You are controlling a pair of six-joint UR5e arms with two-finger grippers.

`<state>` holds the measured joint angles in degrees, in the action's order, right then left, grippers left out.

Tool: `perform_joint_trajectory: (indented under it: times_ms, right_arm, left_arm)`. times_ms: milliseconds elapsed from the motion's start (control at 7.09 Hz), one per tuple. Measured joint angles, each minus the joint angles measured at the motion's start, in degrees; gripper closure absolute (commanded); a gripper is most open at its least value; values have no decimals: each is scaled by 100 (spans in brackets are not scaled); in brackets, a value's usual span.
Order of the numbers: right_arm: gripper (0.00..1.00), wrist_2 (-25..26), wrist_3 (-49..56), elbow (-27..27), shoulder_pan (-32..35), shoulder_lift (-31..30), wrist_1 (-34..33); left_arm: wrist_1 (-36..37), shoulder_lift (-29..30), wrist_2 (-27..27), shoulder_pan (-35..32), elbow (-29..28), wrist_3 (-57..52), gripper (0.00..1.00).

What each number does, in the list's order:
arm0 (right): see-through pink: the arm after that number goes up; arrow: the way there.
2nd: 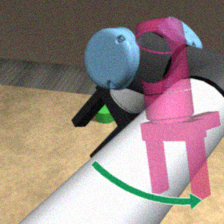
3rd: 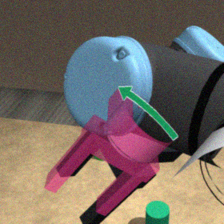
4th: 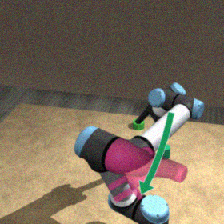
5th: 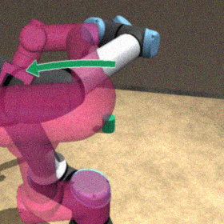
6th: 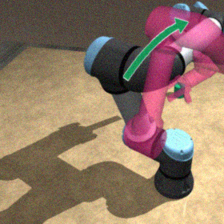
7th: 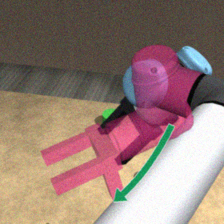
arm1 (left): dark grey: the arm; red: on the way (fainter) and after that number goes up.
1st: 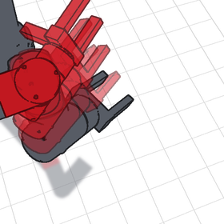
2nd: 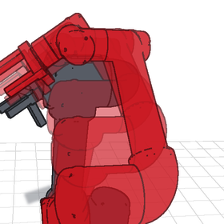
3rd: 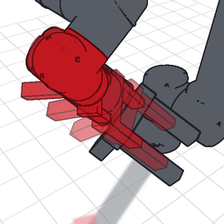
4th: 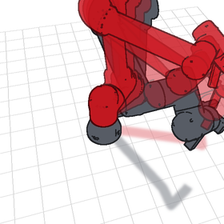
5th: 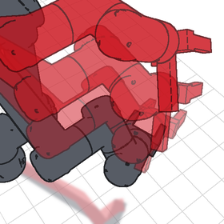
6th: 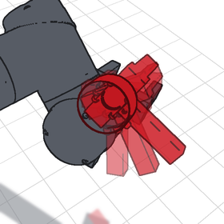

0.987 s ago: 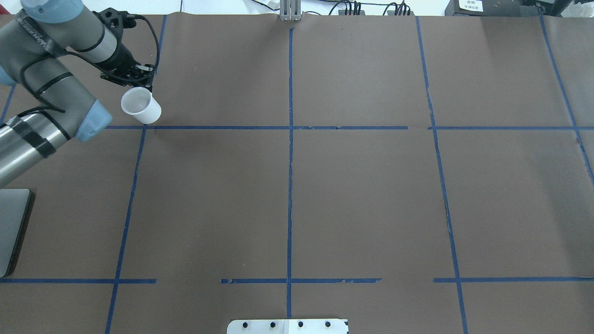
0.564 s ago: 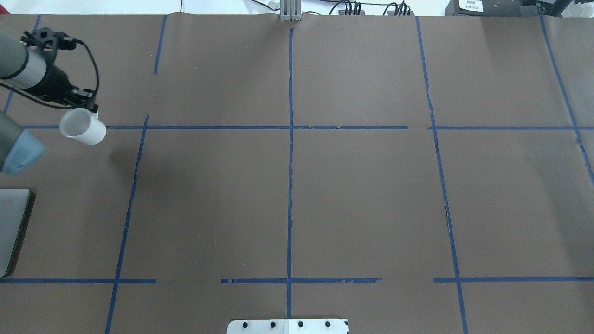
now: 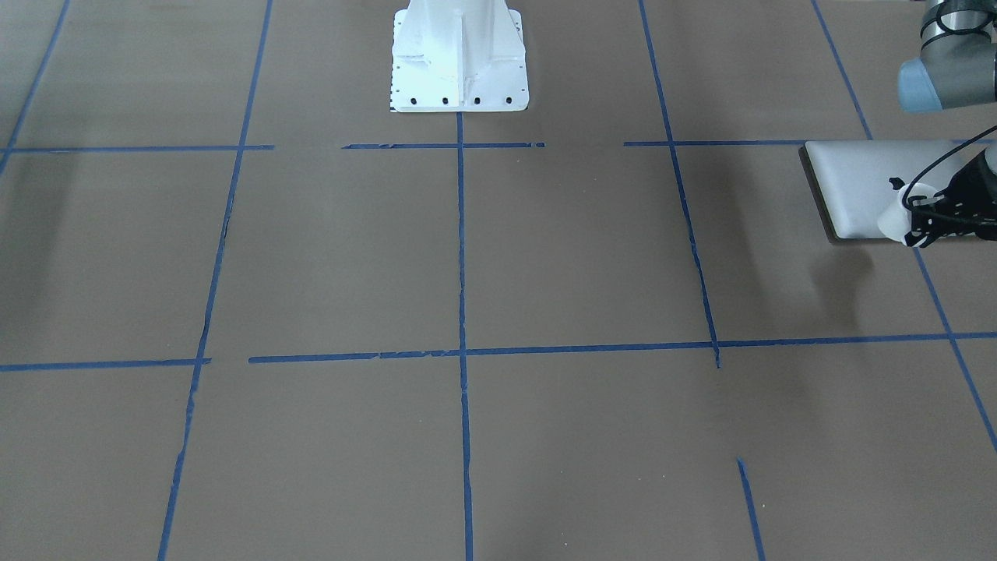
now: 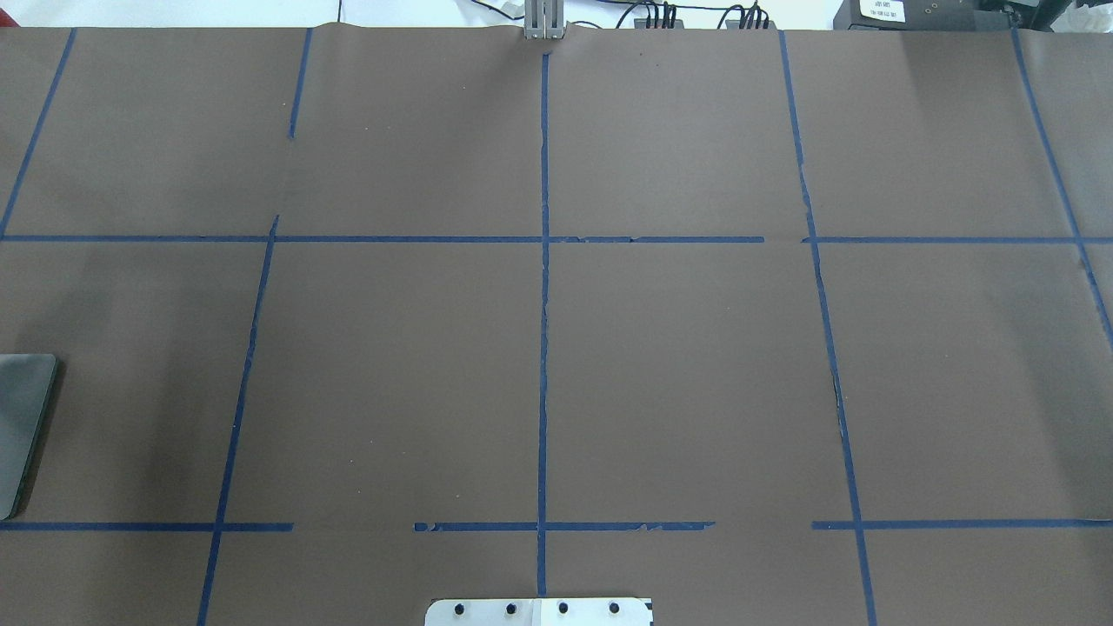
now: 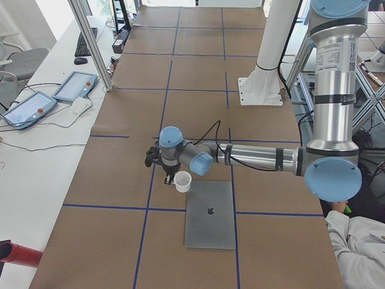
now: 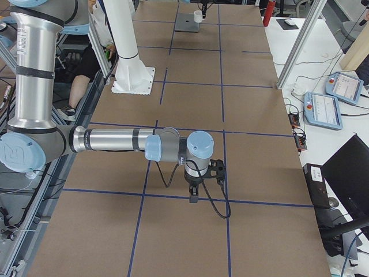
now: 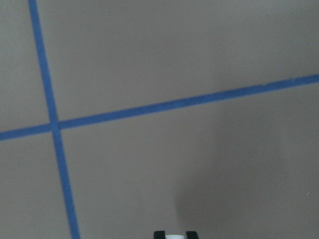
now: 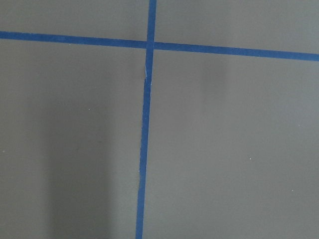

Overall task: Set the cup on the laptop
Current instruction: 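Carry the cup with the left gripper toward the silver laptop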

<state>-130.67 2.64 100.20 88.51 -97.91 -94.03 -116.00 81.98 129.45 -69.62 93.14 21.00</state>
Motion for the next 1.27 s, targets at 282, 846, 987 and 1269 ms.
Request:
perform_joint_trajectory:
  times_ms: [282, 846, 987, 1269]
  right_arm:
    - [0, -2, 0, 0, 0, 0, 1]
    - [0, -2, 0, 0, 0, -3, 2]
    - [0, -2, 0, 0, 0, -2, 5]
    - [0, 1, 0, 0, 0, 0, 7]
  left_arm:
    - [-372, -553, 38, -33, -15, 73, 100]
    - [-2077, -917, -9, -10, -587, 1084, 100]
    - [-2153, -917, -10, 0, -635, 1152, 100]
    - [-2217, -908, 13, 22, -645, 1330, 100]
